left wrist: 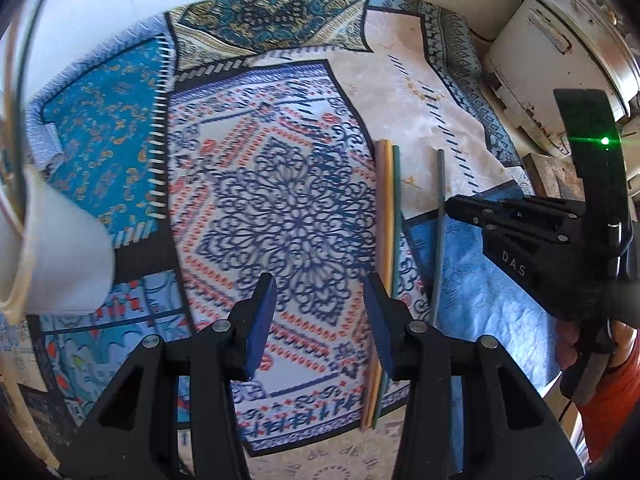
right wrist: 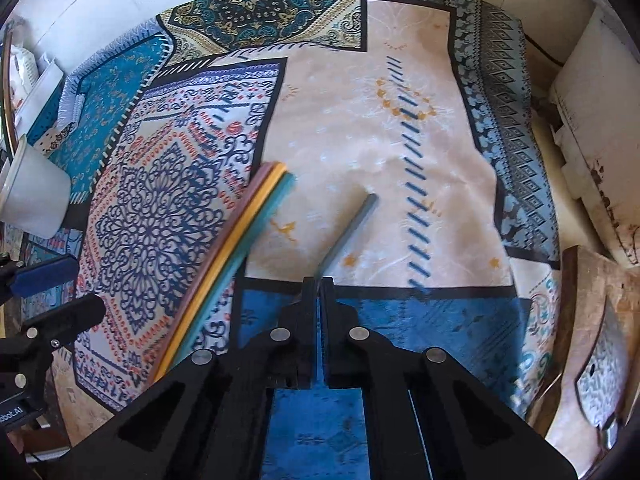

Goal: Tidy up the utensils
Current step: 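Grasp the grey chopstick with the right tool while the left tool grasps the pink chopstick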

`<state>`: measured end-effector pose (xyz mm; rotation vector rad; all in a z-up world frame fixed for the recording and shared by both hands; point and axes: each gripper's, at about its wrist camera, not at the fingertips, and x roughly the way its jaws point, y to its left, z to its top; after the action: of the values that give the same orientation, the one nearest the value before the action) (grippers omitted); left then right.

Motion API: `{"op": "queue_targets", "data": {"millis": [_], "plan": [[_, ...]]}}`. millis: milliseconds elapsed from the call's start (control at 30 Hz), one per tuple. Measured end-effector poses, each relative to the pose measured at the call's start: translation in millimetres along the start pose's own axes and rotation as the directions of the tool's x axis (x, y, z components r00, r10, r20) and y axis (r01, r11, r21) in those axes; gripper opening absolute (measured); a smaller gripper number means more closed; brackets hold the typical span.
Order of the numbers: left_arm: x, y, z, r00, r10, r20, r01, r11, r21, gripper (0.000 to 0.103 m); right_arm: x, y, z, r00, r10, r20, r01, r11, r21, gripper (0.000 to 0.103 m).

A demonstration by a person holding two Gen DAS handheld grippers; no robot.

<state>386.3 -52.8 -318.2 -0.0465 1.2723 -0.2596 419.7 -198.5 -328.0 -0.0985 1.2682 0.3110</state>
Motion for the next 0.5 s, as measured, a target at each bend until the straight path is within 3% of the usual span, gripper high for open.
{"op": "queue_targets", "data": {"millis": [167, 267, 500], "plan": [[23, -14, 11, 0.998, -0.038, -0.041, 0.038, 0.999, 0.004, 0.025, 2, -13, 5, 0.999, 0.03, -0.02, -0.03, 0.999, 0.018, 0.001], [33, -21, 15, 0.998, -0.035, -0.053, 0.036, 0.999, 0.015, 0.019, 1, -23, 6, 0.992, 0.118, -0.054, -0.114, 0.991, 0.066, 0.002], [42, -25, 27, 0.998, -0.035, -0.044, 0.036, 0.999, 0.011, 0.017, -17, -21, -8, 0.979, 0.197, -0.045, -0.193, 0.977, 0.087, 0.02]]}}
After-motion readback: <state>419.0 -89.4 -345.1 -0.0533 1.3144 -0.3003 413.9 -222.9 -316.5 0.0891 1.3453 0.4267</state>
